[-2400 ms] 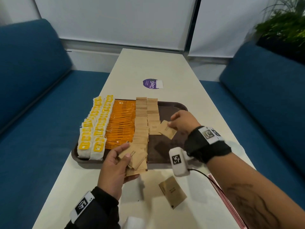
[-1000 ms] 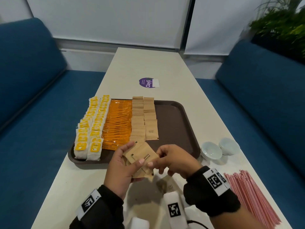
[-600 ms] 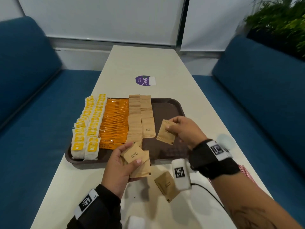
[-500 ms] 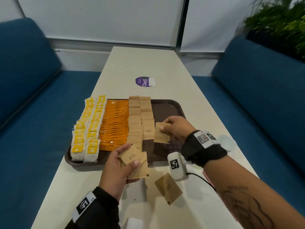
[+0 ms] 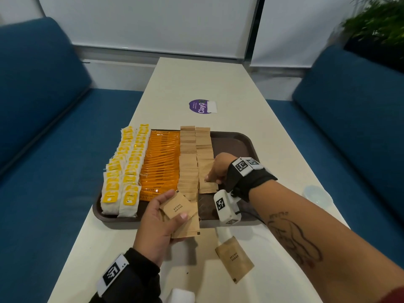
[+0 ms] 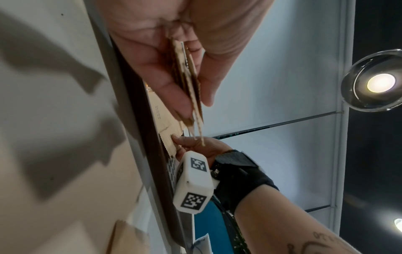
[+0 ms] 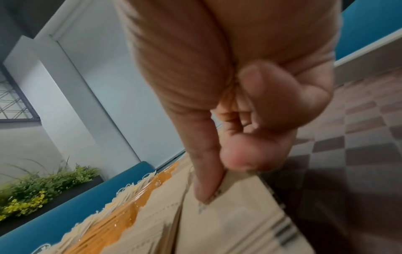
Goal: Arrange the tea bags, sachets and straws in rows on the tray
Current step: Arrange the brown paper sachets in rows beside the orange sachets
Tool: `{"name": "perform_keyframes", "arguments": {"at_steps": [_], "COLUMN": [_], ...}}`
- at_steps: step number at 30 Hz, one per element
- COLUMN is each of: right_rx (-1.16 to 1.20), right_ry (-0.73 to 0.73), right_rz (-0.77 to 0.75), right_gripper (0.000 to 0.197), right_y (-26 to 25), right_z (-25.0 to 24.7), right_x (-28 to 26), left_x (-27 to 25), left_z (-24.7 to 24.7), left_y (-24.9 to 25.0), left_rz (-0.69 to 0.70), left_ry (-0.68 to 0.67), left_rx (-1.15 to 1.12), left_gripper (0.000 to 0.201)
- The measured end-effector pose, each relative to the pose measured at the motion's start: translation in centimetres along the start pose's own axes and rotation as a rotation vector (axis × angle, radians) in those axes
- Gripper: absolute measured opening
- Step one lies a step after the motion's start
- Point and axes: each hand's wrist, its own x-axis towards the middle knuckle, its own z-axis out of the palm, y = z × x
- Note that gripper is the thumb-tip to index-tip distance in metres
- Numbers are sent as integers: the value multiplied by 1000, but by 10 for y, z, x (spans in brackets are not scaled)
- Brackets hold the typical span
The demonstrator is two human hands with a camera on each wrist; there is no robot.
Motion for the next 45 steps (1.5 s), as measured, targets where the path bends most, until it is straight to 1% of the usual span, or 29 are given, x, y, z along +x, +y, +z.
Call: {"name": "perform_keyframes", "arguments": {"at_steps": [2,4,6,9,12,13,15,17,22,25,28,32,35,37,38,40,42,43,45], "right_rx": [56,116,157,200,385,406,371,371,400,524,662,760,881,994,1012,939,760,649,454], "right_ry": [-5,-6,52,140,82,60,31,17,47,74,86,142,157,145,160,234,311,328,305], "right_rz": [4,2,-38,-184,-339,-377,-412,-410,-381,-363,-358,-344,-339,-323,-319,-336,-367,-368,-337], "right_gripper": [17,17,21,27,25,27,29,28,27,29,26,21,15,10,9,7,8,10,12], "right_y": [2,4,4,6,14,17,26,35,53,59,62,65,66,63,62,61,61,59,54], "right_z": [-1,-1,0,-3,-2,0,11,26,59,72,79,79,71,58,51,36,21,15,7], "right_x": [1,-1,-4,-22,-53,-64,-81,-95,-115,-118,-119,-120,-119,-120,-120,-114,-103,-96,-81], "left_x": [1,1,1,0,-2,-3,-4,-5,-11,-15,-18,-21,-22,-22,-21,-20,-17,-16,-14], "left_z": [2,3,5,6,9,10,12,14,19,21,23,20,18,17,15,12,8,6,3], "left_y": [-1,-2,-2,0,3,5,6,5,-4,-9,-13,-16,-15,-12,-11,-7,-5,-4,-3], "left_rz": [-7,-14,-19,-23,-31,-41,-59,-47,41,79,77,68,70,66,64,58,54,52,48], "left_ry": [1,2,-2,0,5,2,-13,-27,-58,-80,-108,-122,-114,-102,-95,-78,-63,-52,-35], "left_rx": [-4,-3,0,-4,-27,-41,-68,-50,-2,59,98,118,117,99,89,86,94,91,78], "left_gripper": [49,48,46,41,40,41,49,57,65,70,67,57,54,54,53,52,52,52,52]}}
